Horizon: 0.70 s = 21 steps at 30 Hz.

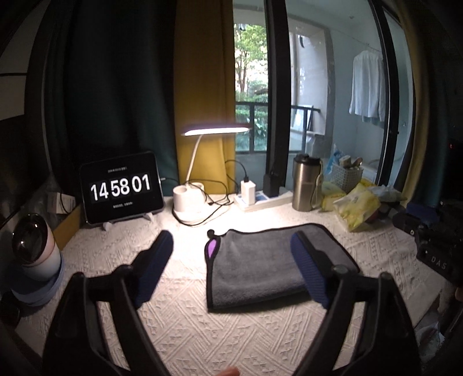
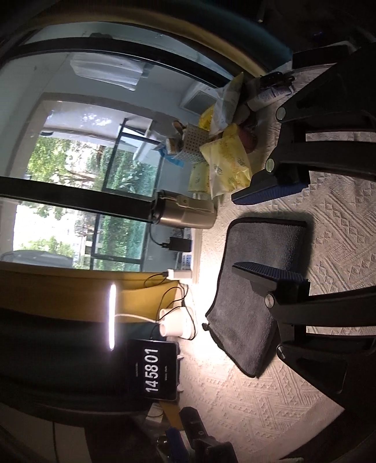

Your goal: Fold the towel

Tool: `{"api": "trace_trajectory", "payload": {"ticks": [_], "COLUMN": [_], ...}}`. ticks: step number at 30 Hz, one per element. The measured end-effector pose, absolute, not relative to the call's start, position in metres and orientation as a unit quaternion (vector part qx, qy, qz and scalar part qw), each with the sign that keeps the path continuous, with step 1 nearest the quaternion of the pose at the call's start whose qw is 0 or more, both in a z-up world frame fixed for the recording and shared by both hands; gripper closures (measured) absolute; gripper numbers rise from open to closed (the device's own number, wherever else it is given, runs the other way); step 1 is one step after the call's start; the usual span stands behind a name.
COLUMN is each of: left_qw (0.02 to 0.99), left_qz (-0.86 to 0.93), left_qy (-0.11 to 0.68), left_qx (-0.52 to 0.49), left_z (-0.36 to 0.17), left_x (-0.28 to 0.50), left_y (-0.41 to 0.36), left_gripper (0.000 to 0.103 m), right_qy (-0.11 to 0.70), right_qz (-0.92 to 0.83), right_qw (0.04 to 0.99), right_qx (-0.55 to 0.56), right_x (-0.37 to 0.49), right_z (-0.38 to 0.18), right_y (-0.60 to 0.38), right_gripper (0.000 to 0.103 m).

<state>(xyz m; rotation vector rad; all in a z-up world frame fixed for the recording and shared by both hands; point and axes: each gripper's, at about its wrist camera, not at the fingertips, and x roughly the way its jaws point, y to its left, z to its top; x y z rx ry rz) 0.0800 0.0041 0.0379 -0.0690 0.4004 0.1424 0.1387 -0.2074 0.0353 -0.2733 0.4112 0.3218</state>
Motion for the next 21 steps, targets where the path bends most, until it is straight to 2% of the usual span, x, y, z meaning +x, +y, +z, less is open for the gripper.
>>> {"api": "trace_trajectory", "payload": {"ticks": [6,12,16,21], "left_qw": [0.984,0.992,0.994,0.995], "left_qz": [0.071,0.061,0.055,0.071], "left_qy": [0.158,0.107,0.090,0.061], "left_qx": [-0.033,-0.039,-0.042,-0.031], "left_z": [0.050,0.060,0.061,0.062], "left_x": [0.052,0.018,0.001,-0.019], "left_y": [0.001,0.001,0.000,-0.007], "left_gripper": [0.014,0.012,0.009,0.009], "right_qy": [0.160,0.083,0.042,0.011], "right_qz": [0.163,0.150,0.142,0.131], "right_qw": [0.965,0.979,0.985,0.988], "right_qx": [-0.132,-0.113,-0.092,-0.080], "right_x": [0.109,0.069,0.046,0.026], "right_z": [0.049,0.067,0.073,0.077], "right_y": [-0.213,-0.227,-0.238,-0.246], "right_gripper": [0.059,0.058,0.045,0.045]}}
